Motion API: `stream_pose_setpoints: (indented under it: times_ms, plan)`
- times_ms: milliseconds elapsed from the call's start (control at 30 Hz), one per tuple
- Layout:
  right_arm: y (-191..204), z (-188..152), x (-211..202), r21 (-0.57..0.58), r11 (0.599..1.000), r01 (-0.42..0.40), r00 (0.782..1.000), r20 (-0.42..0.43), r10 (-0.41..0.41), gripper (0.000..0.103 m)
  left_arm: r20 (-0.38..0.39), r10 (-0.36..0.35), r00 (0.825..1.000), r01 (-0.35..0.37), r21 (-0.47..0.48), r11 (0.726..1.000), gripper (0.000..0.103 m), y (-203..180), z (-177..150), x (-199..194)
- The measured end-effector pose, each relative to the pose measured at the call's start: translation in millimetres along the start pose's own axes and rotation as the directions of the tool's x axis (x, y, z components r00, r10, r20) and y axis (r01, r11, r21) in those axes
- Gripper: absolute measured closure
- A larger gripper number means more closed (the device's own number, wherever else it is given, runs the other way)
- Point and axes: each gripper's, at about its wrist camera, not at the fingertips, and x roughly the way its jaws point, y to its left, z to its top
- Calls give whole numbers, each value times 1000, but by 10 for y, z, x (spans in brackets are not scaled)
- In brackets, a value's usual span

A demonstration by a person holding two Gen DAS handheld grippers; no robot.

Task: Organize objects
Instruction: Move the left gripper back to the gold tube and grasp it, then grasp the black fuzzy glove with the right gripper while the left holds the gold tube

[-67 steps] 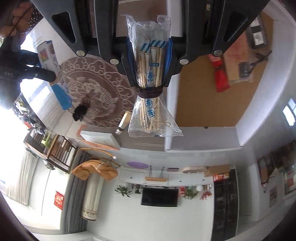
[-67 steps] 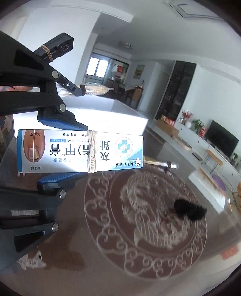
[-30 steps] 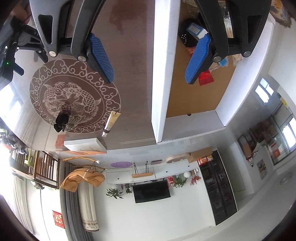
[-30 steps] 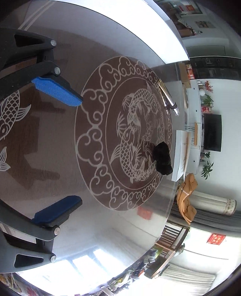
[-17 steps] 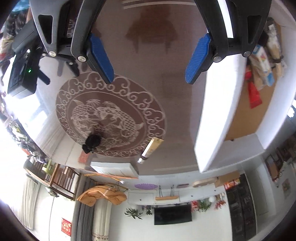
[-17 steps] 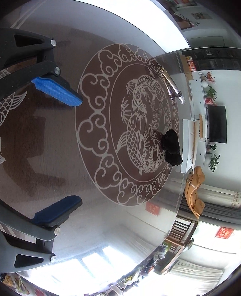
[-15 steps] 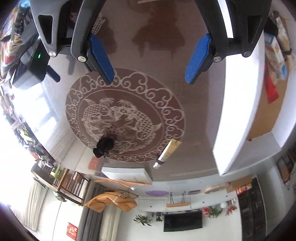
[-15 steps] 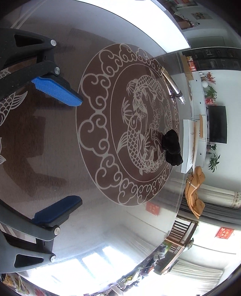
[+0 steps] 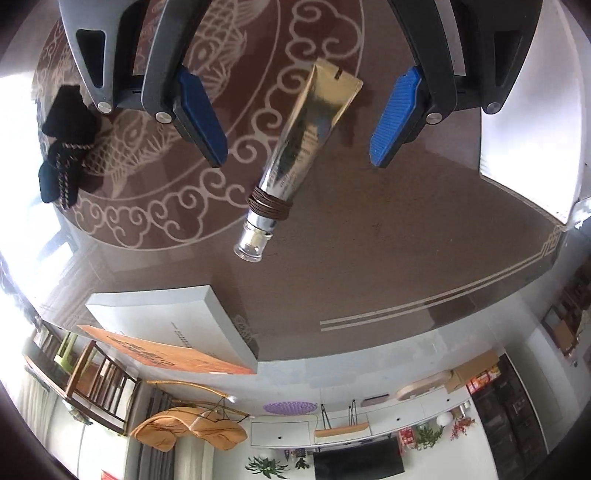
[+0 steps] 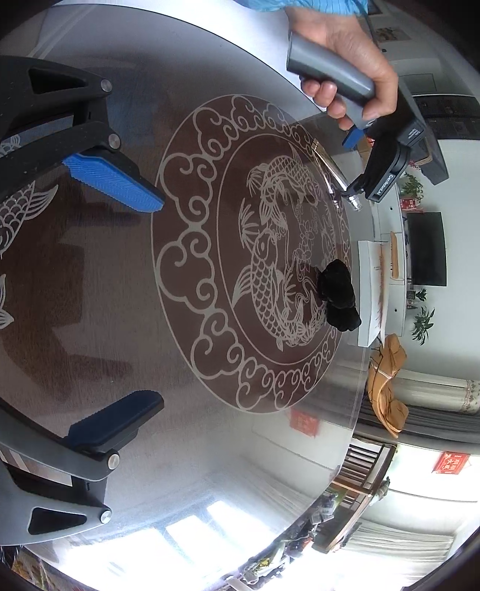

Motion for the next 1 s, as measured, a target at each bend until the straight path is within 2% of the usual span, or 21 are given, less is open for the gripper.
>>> stream_pose_setpoints:
  times_ms: [100, 200, 233, 267, 333, 433, 500, 567, 667, 767, 900, 1000]
  plan:
    - [-55, 8, 30, 33, 999, -25, 1000, -14, 26, 5, -17, 27, 999, -27, 12, 1000, 24, -29, 51, 214]
    - [-115, 3, 53, 70, 996, -49, 998, -23, 51, 5, 29, 39, 999, -40, 37, 999, 25, -68, 50, 228]
    - [-135, 5, 62, 82, 995, -55, 998, -26, 57, 5, 42, 30, 999, -31, 33, 999, 37, -58, 36, 209]
    - [-155, 5, 71, 94, 994, -60, 998, -31, 63, 5, 54, 20, 998, -21, 24, 999, 56, -40, 11, 181]
    - [-185, 9, 101, 115, 991, -66, 996, -47, 72, 5, 59, 24, 998, -24, -3, 1000, 78, 2, -74, 121]
    - [-198, 3, 98, 121, 990, -67, 996, -46, 73, 5, 65, 2, 998, 5, -95, 995, 78, 128, -393, -33]
    - [-193, 5, 97, 119, 991, -65, 996, -47, 71, 5, 81, 2, 997, 11, -168, 986, 78, 203, -743, -204]
    - [-202, 0, 92, 121, 990, -66, 996, -46, 72, 5, 95, 20, 995, -2, -185, 983, 78, 199, -1151, -397]
    - [-232, -2, 84, 132, 988, -84, 995, -41, 90, 5, 130, 50, 990, -31, -141, 990, 77, 118, -1770, -689]
    - [-303, 32, 105, 156, 978, -136, 989, -37, 143, 0, 171, 48, 984, -33, -91, 995, 77, 89, -2220, -909]
    - [-332, 392, 401, 136, 985, -102, 988, -100, 116, 0, 206, 50, 977, -45, -27, 999, 76, 21, -2512, -1036]
    - [-305, 882, 763, 156, 977, -149, 969, -175, 175, 0, 207, 34, 978, -27, -36, 999, 76, 48, -2540, -1054]
